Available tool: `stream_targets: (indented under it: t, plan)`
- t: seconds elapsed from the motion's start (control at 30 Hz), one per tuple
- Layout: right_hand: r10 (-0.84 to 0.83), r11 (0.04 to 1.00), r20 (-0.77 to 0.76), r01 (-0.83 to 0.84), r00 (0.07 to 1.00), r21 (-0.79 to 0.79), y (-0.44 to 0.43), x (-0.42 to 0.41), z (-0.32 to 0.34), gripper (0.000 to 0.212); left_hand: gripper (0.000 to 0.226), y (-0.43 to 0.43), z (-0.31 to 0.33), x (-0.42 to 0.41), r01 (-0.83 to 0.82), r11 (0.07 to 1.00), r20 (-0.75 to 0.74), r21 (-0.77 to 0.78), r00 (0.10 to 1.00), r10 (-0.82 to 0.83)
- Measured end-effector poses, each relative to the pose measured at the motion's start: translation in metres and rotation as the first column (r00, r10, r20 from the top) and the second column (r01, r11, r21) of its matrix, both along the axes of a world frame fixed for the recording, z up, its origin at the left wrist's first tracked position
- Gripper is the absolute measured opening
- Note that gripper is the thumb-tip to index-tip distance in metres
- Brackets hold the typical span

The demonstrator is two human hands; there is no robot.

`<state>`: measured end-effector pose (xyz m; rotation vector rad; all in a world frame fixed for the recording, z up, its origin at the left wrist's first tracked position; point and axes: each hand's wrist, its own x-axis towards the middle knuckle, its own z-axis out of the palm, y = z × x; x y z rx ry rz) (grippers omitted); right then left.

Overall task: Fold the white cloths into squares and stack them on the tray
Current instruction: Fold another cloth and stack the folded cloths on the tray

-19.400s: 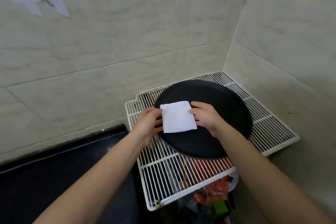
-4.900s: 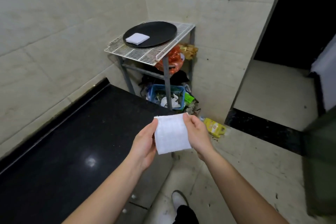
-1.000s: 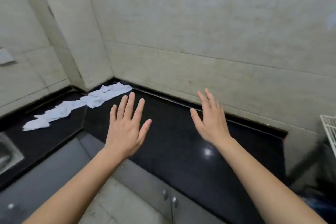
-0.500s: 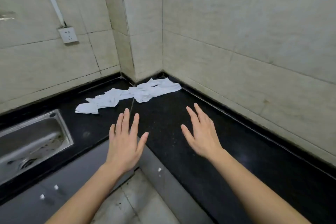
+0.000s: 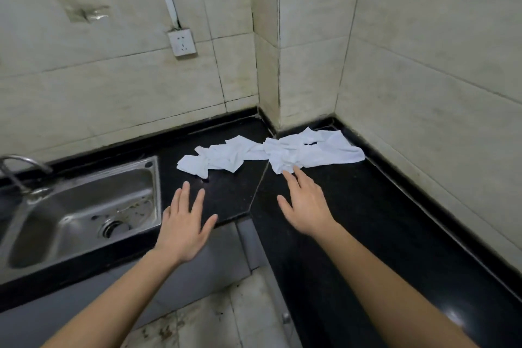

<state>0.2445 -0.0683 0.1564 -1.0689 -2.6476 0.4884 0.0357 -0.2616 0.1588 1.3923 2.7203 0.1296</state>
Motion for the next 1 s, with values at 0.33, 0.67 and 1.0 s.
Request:
stream_targets:
  t: [0.33, 0.67, 1.0]
  plan:
    - [0.127, 0.985, 0.166, -0.104, 0.978, -0.141, 0.052, -0.123, -0.051, 0.061, 0.059, 0.081, -0.064, -0.153, 0.011, 0.987, 0.057, -0.158, 0.998, -0.002]
    - [0.114, 0.895, 0.268, 0.018, 0.957, -0.446, 0.091, -0.3, -0.12, 0.047, 0.046, 0.182, -0.142, -0.333, 0.172, 0.966, 0.193, -0.191, 0.972, -0.135]
    - [-0.148, 0.691, 0.269, 0.294, 0.952, -0.66, 0.094, -0.418, -0.178, 0.04, 0.026, 0.189, -0.202, -0.39, 0.275, 0.957, 0.293, -0.095, 0.926, -0.237]
